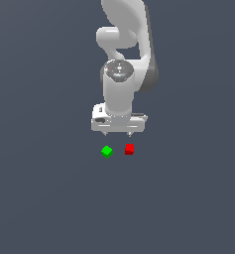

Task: Stack the red cube on top of the green cube.

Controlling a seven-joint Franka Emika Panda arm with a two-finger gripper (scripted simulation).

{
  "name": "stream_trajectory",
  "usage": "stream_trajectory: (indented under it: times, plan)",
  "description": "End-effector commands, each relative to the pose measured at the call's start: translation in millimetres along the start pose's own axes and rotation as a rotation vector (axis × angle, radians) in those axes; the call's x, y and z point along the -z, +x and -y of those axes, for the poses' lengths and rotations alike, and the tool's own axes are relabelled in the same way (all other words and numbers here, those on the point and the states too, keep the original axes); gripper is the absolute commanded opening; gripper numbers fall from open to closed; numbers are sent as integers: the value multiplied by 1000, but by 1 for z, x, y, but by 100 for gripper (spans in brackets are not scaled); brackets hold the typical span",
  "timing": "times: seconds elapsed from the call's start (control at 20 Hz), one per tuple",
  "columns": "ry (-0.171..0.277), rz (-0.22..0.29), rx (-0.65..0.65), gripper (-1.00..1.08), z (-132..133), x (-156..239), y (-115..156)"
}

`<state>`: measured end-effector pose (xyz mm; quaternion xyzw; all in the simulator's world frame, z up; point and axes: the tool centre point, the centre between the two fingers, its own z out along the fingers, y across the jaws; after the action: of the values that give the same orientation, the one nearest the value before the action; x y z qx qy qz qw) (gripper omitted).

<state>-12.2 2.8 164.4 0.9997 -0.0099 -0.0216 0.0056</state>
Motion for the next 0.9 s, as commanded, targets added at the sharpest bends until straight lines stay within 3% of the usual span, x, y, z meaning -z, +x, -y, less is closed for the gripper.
stream_trajectory:
  times: [0.0, 0.4, 0.85]
  plan:
    - [0, 0, 0, 100, 0, 0, 0]
    - [2, -7, -12, 100, 10, -15, -2]
    - [10, -29, -53, 100, 42, -65, -4]
